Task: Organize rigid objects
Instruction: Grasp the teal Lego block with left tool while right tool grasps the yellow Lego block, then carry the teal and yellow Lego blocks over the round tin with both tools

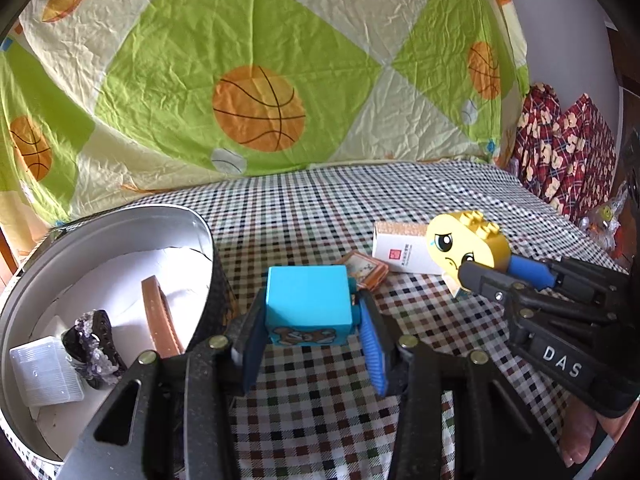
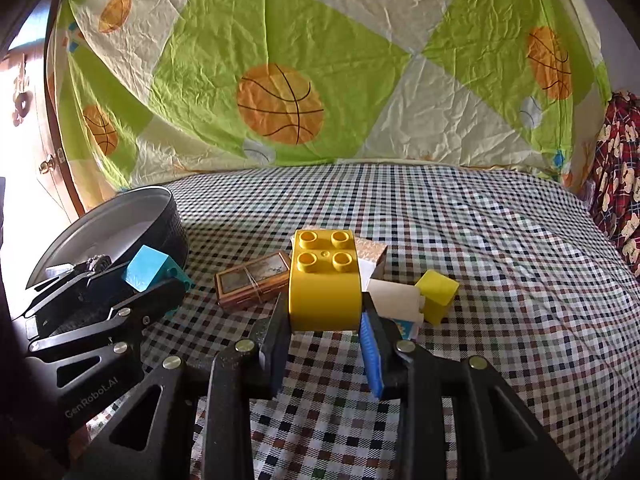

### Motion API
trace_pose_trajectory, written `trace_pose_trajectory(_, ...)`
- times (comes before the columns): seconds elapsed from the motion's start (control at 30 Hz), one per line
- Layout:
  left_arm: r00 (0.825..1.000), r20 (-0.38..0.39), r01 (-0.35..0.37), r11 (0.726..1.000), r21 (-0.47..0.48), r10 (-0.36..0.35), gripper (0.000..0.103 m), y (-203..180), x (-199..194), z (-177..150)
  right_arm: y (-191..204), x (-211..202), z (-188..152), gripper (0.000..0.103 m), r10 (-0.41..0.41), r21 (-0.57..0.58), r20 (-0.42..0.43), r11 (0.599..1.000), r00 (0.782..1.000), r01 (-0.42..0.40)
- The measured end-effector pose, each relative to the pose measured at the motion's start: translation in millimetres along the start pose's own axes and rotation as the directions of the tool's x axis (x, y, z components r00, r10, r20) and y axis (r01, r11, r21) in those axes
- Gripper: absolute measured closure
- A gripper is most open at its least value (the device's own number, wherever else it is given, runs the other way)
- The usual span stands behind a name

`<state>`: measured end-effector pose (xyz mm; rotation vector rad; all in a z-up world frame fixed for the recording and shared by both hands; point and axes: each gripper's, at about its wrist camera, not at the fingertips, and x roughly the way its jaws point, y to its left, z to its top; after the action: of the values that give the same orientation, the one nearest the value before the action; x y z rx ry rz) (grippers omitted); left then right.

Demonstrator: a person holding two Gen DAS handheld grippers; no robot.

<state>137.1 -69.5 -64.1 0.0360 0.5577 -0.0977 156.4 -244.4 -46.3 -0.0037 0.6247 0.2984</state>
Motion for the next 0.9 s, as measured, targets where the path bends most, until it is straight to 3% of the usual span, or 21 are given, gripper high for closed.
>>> trace_pose_trajectory(0.9,0.989,0.132,-0.063,0.997,-0.052,0.069,0.061,7,-25,-3,2,-27,-2,0.069,0.001,0.028,0.165,1.000,0.986,-0.005)
